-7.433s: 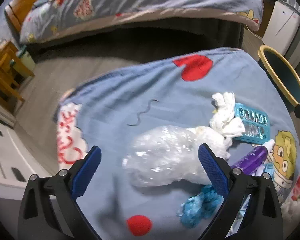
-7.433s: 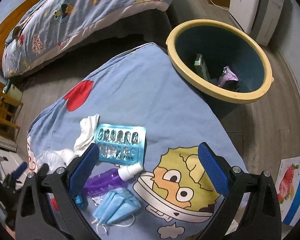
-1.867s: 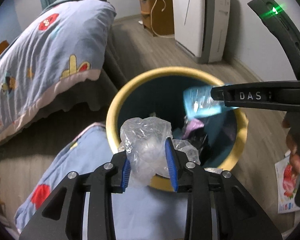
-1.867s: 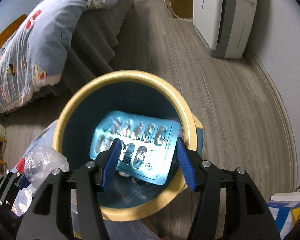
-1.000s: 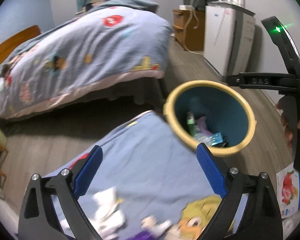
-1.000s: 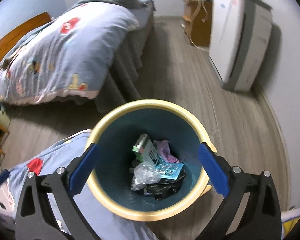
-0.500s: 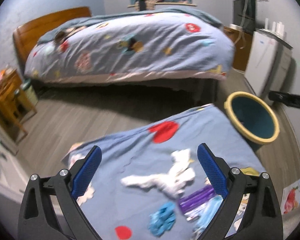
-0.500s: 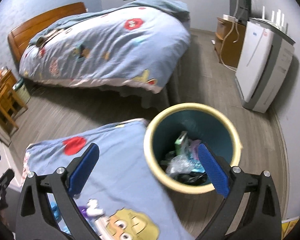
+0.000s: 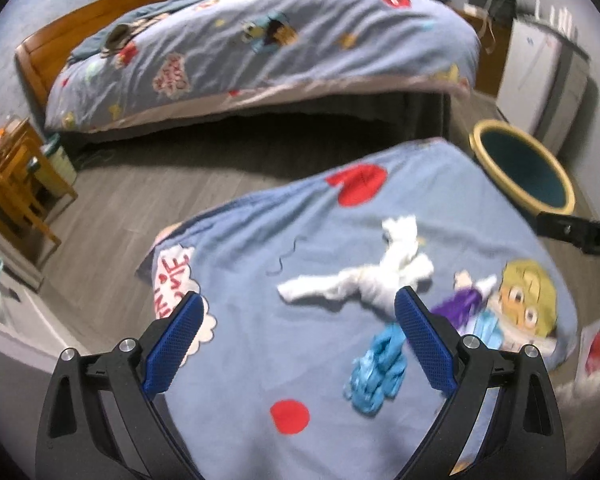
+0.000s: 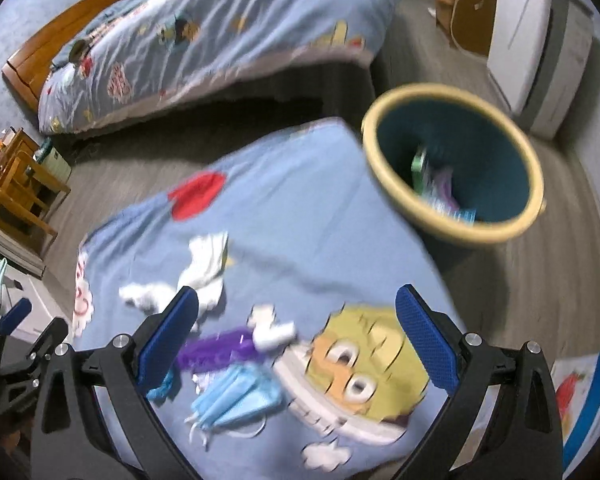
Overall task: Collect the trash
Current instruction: 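Move both tools back over the remaining trash on the blanket, then grasp the light-blue face mask with the right tool while the left tool grasps the blue glove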
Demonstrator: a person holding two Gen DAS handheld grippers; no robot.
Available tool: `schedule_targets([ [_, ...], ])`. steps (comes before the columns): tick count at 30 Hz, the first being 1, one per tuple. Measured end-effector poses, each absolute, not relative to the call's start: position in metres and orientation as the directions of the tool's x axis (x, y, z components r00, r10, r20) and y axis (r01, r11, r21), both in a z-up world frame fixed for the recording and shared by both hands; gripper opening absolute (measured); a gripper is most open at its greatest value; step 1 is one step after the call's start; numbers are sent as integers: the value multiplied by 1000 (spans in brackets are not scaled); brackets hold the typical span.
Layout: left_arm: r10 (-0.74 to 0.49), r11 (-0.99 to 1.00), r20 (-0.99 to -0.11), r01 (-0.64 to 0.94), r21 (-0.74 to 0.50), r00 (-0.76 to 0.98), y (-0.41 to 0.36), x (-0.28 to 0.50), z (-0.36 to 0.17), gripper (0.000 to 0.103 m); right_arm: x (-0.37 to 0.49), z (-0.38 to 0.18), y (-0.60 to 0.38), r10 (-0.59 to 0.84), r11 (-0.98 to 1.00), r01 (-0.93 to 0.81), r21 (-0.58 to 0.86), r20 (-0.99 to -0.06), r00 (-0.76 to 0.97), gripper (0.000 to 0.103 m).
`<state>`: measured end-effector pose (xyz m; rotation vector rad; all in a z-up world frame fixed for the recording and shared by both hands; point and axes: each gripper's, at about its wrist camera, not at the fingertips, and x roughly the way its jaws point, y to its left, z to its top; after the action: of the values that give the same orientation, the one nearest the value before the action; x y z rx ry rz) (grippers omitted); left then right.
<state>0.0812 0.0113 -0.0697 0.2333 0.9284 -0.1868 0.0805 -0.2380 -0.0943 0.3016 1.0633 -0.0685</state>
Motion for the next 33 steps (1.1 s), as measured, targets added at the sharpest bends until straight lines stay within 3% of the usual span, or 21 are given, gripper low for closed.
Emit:
schedule_targets([
  [7, -79, 963, -812, 255, 88, 578, 19, 76, -67, 95, 62, -130, -212, 118, 963, 177, 202, -910, 397, 96],
  [12, -22, 956, -835, 256, 143, 550, 19, 78, -78, 95, 58, -150, -196, 149, 969, 138, 205, -931, 335, 82],
  [18, -23, 954, -854, 267, 137, 519, 22, 80, -85, 95, 60, -167, -191, 213, 958, 132, 254, -941, 264, 51],
  [22, -23, 946, -859, 290, 148, 512, 16, 79, -89, 95, 62, -170, -194, 252, 945, 147, 293, -936, 244, 20],
  [24, -29, 942, -864, 302, 144, 503, 12, 79, -91, 95, 62, -163, -196, 258, 943, 141, 302, -930, 263, 12],
  [27, -35, 934, -881, 328, 139, 472, 5, 80, -99, 92, 63, -151, -203, 248, 943, 144, 300, -922, 299, 9],
  [29, -45, 928, -898, 351, 125, 438, -1, 81, -108, 76, 63, -142, -210, 218, 947, 155, 283, -915, 339, 9],
  [33, -68, 908, -929, 409, 94, 365, -20, 79, -126, 64, 64, -131, -222, 169, 950, 183, 255, -906, 387, 9],
])
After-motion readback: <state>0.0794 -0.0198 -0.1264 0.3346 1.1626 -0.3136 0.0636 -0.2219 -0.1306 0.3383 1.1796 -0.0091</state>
